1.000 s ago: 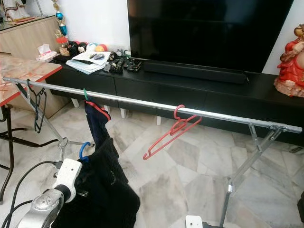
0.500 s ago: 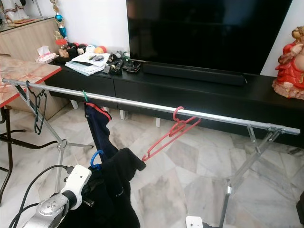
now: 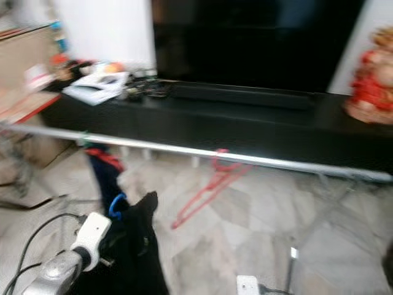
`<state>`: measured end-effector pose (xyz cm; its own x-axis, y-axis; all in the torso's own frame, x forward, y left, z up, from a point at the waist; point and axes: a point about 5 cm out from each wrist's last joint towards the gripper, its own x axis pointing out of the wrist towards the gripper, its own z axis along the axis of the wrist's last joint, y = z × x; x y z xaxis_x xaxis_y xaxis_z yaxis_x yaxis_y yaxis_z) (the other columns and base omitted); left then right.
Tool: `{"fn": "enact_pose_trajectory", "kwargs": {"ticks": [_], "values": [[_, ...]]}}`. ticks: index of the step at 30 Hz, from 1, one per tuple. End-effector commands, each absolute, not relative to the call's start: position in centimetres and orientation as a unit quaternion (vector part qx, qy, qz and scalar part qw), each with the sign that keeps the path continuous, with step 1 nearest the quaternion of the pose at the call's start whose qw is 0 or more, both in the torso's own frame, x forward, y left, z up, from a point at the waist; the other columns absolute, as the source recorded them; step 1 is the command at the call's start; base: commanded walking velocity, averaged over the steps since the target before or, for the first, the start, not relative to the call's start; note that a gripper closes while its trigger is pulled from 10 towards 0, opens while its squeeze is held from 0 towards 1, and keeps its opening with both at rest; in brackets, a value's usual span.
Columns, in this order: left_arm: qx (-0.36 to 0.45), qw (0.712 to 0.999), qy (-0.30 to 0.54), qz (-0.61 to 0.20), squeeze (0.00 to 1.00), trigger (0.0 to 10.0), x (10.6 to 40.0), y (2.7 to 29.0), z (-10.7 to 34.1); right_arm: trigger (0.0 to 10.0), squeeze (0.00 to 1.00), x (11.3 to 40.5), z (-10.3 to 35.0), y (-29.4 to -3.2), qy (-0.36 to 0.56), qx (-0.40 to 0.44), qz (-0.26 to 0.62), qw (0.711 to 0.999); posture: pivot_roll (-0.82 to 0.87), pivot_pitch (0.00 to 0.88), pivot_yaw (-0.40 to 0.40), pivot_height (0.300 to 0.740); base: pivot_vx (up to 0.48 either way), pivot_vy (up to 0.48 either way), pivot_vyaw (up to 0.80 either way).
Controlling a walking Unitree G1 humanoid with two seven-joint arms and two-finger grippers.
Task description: Hang hanger
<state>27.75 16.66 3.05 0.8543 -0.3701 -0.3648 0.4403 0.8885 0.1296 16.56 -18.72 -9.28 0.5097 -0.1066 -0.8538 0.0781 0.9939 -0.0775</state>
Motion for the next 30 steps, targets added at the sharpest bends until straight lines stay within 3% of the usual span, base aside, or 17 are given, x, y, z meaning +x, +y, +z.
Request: {"fn": "enact_pose_trajectory", "kwargs": {"ticks": [1, 11, 30], "values": [[0.123, 0.961, 0.156, -0.192, 0.0, 10.0, 28.0, 18.4, 3.8, 10.0, 0.0, 18.0, -8.8, -17.1, 0.474, -0.004, -0.037, 0.88, 0.12, 0.0, 0.01, 0.74, 0.334, 0.0, 0.0], [0.12, 0.961, 0.152, -0.197, 0.0, 10.0, 28.0, 18.1, 3.9, 10.0, 0.0, 18.1, -8.7, -17.1, 0.47, -0.002, -0.037, 0.882, 0.12, 0.0, 0.004, 0.74, 0.329, 0.0, 0.0], [0.157, 0.961, 0.092, -0.209, 0.0, 10.0, 29.0, 18.5, 6.5, 10.0, 0.0, 18.6, -8.5, -17.2, 0.46, -0.004, -0.033, 0.887, 0.13, 0.0, -0.008, 0.74, 0.0, 0.0, 0.0]]}}
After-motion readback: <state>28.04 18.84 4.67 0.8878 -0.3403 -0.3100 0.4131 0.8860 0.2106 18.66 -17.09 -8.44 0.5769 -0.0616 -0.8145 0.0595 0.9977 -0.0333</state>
